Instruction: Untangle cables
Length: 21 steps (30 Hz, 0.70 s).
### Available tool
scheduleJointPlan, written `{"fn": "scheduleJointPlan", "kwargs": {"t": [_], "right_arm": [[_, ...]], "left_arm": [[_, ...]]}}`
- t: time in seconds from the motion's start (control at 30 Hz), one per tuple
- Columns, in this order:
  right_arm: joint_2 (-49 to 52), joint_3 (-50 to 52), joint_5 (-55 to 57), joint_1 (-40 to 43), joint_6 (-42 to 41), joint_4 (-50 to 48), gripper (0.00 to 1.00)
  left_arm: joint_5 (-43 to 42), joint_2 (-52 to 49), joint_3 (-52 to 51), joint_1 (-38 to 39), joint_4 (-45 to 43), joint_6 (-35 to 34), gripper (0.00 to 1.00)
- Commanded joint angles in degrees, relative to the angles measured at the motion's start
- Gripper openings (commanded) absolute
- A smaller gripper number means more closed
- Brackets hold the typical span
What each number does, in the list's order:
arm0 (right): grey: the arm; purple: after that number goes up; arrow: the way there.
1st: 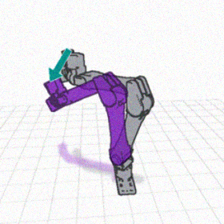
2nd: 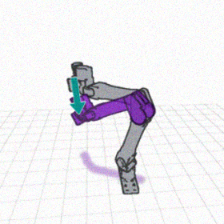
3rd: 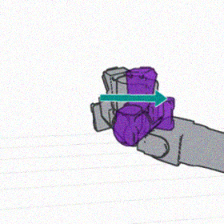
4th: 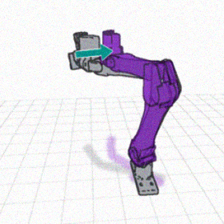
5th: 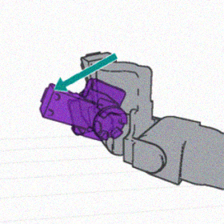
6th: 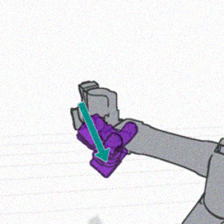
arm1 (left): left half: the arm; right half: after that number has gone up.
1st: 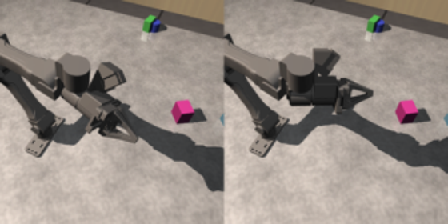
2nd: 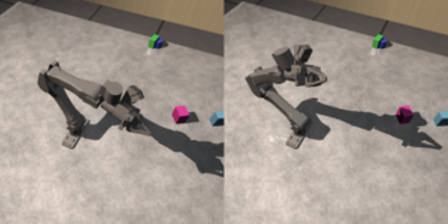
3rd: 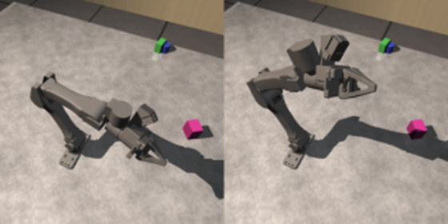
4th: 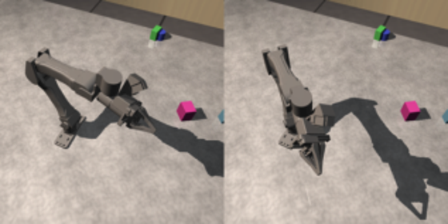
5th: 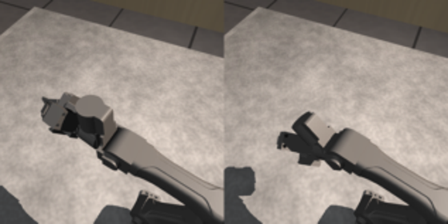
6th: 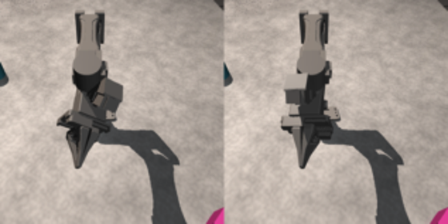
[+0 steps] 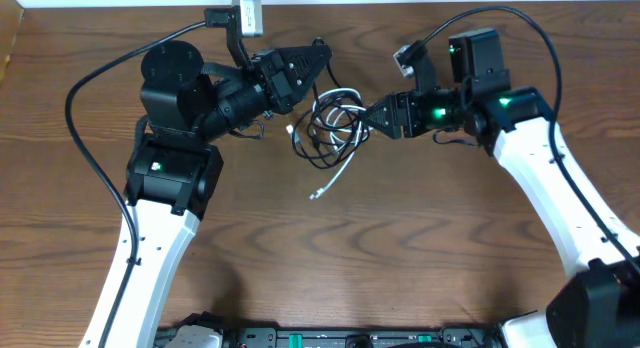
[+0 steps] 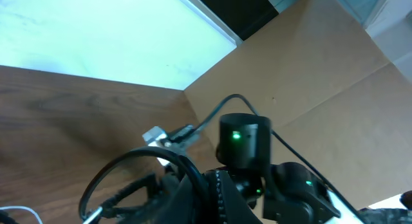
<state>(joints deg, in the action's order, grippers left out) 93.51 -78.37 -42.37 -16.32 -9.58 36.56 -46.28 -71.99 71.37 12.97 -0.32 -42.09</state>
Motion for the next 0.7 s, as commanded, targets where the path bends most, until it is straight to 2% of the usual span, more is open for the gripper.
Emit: {"fn": "scheduleJointPlan", "kwargs": {"t": [0.0,0.33,0.67], "right_arm": [[1.9,-0.3,0.2,-0.4,-2.9,-1.5,0.57],[4.7,-0.3,0.8,-4.7,-13.8,-12.4,0.52],[5.1,-0.2,16.3,-7.9,-25.7,-12.1,0.5]], "left_arm": [[-1.3,0.6,0.1,0.1,-0.6,-1.1,0.07],[-1.3,0.5,0.1,0.1,0.5,-1.1,0.08],[-1.3,0.5,0.1,0.1,0.5,-1.1,0.08]]}}
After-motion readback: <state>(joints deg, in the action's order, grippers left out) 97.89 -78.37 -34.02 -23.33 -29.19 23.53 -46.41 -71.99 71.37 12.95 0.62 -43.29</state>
